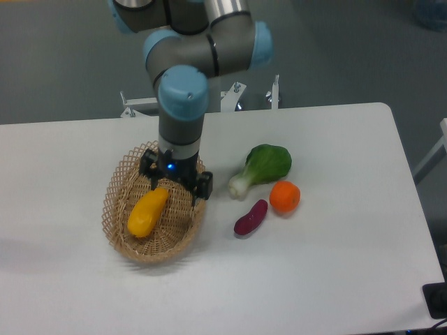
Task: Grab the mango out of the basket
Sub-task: 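Lower the gripper into the basket around the yellow mango, then close the gripper on the yellow mango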
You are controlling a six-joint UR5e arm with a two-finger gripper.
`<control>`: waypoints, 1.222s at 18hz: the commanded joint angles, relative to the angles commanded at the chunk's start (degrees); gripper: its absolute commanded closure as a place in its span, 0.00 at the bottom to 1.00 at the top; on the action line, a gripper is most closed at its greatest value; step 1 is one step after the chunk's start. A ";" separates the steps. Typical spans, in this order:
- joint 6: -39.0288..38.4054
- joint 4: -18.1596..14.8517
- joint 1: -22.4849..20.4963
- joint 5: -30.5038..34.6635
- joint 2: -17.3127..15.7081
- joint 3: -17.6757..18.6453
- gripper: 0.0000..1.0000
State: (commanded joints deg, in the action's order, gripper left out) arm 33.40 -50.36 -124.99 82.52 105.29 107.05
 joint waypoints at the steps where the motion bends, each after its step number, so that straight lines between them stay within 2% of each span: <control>1: 0.00 0.53 0.88 0.79 1.05 -0.09 0.00; 4: -0.18 2.20 2.99 2.73 3.16 0.00 0.00; 22: -0.79 2.82 7.13 4.49 5.72 0.53 0.00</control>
State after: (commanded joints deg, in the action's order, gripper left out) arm 32.61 -47.55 -117.86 87.01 111.00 107.58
